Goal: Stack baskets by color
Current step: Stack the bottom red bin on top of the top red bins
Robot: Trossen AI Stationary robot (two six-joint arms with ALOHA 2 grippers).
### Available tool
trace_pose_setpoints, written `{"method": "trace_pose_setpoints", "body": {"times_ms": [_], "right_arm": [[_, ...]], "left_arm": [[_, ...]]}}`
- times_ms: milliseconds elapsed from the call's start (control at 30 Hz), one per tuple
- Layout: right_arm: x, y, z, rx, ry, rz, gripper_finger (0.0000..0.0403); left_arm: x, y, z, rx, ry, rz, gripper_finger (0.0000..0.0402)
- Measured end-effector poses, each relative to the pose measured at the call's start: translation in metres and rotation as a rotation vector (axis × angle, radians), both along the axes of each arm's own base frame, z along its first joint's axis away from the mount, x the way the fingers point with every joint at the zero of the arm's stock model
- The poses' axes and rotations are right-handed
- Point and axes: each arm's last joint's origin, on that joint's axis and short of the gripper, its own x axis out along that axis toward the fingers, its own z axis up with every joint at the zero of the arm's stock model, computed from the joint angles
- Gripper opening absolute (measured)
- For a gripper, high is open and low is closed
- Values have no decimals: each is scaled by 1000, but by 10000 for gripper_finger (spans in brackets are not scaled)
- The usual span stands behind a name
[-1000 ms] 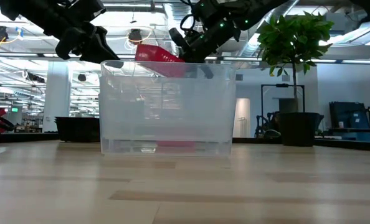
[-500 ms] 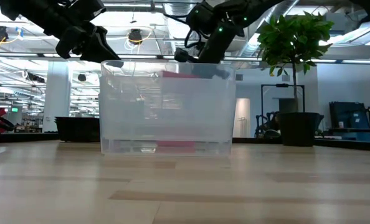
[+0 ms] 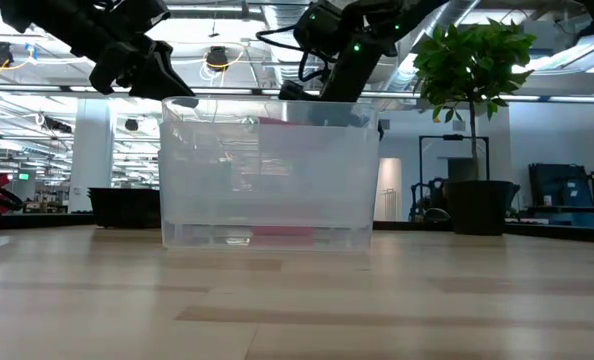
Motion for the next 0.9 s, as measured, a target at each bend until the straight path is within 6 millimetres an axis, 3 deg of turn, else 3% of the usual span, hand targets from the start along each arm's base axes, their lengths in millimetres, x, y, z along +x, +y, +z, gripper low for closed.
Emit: {"method": "trace_pose_setpoints", "body": {"times_ms": [333,467,667,900], "right_arm": [[2,17,-15,-15,-7,-7,3],[9,21,-32,-5,32,18,3],[17,12,-53,15,51,19,3],[16,5,-54,14,52,3,3]], "left_arm": [[2,0,4,12,-41,-23,59],[3,-1,5,5,-51,-50,59],[3,-1,5,-2,-56,-53,59],[3,-2,5,0,-53,-61,59]]}}
